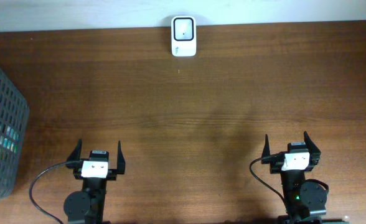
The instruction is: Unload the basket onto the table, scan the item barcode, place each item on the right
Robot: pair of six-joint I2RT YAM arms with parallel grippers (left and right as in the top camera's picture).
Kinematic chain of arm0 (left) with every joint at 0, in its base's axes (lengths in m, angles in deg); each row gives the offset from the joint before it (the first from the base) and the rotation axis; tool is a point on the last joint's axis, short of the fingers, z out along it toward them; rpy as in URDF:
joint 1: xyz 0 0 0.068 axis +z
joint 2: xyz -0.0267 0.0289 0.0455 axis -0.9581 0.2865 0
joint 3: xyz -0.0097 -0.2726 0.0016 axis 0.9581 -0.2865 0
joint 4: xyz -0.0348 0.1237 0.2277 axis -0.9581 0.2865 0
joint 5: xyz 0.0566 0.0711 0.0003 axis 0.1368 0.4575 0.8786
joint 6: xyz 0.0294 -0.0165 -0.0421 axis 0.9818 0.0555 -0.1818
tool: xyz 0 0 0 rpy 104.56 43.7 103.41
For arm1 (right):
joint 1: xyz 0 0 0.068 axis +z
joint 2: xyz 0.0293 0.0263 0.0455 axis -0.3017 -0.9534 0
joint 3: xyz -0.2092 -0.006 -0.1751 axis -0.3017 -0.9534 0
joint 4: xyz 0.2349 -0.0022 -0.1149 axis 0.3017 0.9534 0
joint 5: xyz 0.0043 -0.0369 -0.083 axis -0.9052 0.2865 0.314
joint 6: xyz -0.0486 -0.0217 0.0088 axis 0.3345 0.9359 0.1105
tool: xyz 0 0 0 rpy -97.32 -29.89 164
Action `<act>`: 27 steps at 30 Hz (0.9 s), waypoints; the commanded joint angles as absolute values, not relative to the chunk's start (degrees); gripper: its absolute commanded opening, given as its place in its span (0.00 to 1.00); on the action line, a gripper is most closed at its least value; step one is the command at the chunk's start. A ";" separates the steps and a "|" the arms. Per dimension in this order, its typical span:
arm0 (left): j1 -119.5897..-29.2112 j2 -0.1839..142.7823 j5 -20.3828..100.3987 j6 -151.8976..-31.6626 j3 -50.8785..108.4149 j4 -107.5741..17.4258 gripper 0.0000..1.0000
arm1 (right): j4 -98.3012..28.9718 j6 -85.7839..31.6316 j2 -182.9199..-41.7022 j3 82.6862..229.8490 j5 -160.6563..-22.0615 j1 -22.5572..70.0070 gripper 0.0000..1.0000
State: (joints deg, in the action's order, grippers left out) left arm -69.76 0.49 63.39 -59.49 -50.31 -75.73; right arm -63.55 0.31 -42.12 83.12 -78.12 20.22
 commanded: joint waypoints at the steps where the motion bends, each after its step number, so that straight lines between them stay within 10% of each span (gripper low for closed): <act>1: -69.93 0.12 62.46 -62.61 -49.96 -76.14 0.99 | -63.33 0.11 -41.90 82.71 -76.81 19.74 0.99; 12: -69.93 29.50 60.71 -61.93 -21.77 -70.33 0.99 | -63.33 0.11 -41.90 82.71 -76.81 19.74 0.99; 21: -69.93 75.35 55.85 -61.89 38.95 -25.85 0.99 | -63.33 0.11 -41.90 82.71 -76.81 19.74 0.99; 27: -67.90 82.17 62.46 -60.40 44.75 -28.63 0.99 | -63.33 0.11 -41.90 82.71 -76.81 19.74 0.99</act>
State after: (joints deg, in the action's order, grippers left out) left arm -69.80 81.39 57.34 -61.45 43.19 -26.29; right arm -63.57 0.29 -42.23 83.12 -77.71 20.19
